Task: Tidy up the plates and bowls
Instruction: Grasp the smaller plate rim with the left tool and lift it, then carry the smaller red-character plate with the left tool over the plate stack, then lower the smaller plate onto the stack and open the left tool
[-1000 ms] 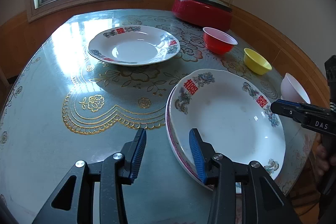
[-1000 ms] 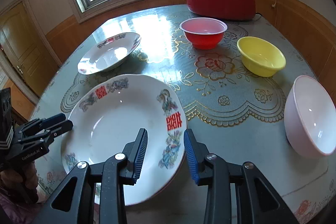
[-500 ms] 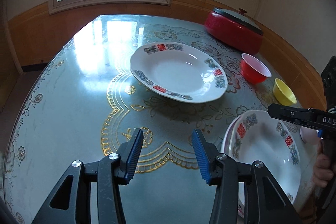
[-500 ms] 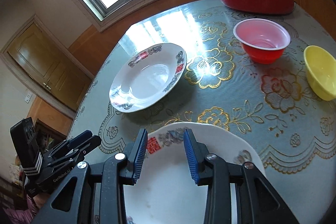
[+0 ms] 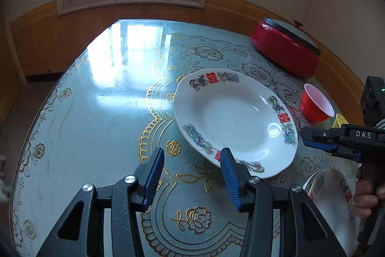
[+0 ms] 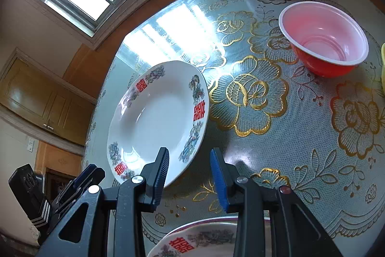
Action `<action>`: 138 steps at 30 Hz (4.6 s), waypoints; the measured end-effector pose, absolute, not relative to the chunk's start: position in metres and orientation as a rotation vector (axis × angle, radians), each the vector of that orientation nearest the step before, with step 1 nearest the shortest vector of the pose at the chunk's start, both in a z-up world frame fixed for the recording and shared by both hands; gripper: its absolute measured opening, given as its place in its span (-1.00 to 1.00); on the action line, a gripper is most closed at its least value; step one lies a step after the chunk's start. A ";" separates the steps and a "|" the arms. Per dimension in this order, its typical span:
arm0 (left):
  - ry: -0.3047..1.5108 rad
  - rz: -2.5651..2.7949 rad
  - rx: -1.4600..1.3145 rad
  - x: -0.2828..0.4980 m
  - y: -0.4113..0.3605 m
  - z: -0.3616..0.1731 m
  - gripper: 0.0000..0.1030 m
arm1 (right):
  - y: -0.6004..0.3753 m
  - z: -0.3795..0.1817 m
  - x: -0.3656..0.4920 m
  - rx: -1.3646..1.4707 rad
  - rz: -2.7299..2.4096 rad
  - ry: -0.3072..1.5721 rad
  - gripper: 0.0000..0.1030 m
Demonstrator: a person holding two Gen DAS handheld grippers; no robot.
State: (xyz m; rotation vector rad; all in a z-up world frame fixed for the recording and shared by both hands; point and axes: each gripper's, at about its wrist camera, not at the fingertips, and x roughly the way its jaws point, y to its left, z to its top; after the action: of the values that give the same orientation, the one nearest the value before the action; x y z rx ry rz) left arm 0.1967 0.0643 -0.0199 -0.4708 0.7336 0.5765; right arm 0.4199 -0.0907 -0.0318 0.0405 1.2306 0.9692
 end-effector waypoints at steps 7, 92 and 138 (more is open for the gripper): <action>0.733 0.543 -0.501 0.220 0.098 -0.029 0.00 | -0.072 -0.040 0.435 0.065 0.936 1.242 -0.31; 0.659 0.465 -0.451 0.195 0.047 -0.002 -0.39 | -0.115 -0.020 0.393 -0.058 1.122 1.089 -0.60; 0.763 0.180 -0.424 0.205 -0.114 -0.018 -0.36 | -0.323 -0.012 0.338 0.039 0.944 1.079 -0.60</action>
State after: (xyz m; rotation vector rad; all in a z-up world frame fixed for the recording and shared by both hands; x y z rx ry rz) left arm 0.2054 -0.1144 -0.0178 -0.4244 0.7631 0.1796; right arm 0.3377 -0.3227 -0.0121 0.0392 1.0788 0.9445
